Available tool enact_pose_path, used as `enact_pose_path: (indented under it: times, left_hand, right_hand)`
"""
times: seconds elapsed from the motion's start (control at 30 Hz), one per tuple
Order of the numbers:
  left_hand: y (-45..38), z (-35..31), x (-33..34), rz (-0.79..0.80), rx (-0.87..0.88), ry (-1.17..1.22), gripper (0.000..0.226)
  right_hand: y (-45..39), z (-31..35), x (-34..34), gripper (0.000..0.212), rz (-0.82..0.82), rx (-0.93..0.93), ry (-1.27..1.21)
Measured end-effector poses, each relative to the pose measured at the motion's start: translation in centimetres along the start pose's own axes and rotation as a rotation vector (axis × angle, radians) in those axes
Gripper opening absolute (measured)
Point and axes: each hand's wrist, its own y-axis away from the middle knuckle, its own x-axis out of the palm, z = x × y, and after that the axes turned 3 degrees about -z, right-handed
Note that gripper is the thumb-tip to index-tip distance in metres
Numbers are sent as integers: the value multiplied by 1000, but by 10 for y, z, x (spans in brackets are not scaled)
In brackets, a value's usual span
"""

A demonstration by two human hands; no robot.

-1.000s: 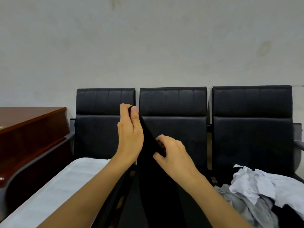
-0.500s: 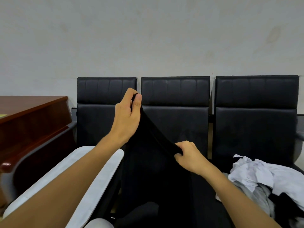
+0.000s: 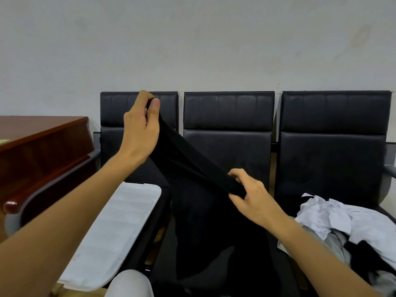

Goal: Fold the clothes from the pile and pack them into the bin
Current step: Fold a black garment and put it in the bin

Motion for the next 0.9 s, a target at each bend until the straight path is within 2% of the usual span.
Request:
enact_pose_path:
  times: [0.07, 0.13, 0.23, 0.3, 0.37, 0.47, 0.53, 0.63, 0.73, 0.83, 0.9]
  left_hand:
    - [2, 6, -6, -32, -15, -16, 17]
    - [1, 10, -16, -64, -24, -40, 18]
    - [-7, 14, -30, -83, -16, -73, 18]
    - [-10, 17, -39, -67, -11, -93, 17]
    - [-9, 24, -47, -53, -24, -136, 16]
    - [-2, 38, -58, -26, -93, -142, 20]
    - [4, 48, -65, 1, -197, -110, 19]
    - [15, 66, -69, 41, -374, -41, 21]
    - [22, 74, -73, 46, -500, 15, 23]
    - [23, 76, -81, 15, -539, 44, 26]
    - [22, 74, -84, 38, -527, 52, 25]
  right_hand:
    - [0, -12, -5, 45, -4, -6, 77]
    - [5, -22, -8, 41, 60, 33, 235]
    - [13, -39, -12, 24, 109, 239, 346]
    - [20, -51, -18, 27, 72, 324, 335]
    - [27, -60, -26, 35, 9, 242, 359]
    - [42, -69, -41, 47, -149, -184, 398]
    - [47, -61, -53, 45, -238, -301, 306]
    - [45, -45, -61, 47, -290, -318, 195]
    - [46, -31, -64, 50, -148, -275, 128]
    - [47, -33, -69, 53, 11, -162, 266]
    - [42, -36, -73, 48, 6, -106, 363]
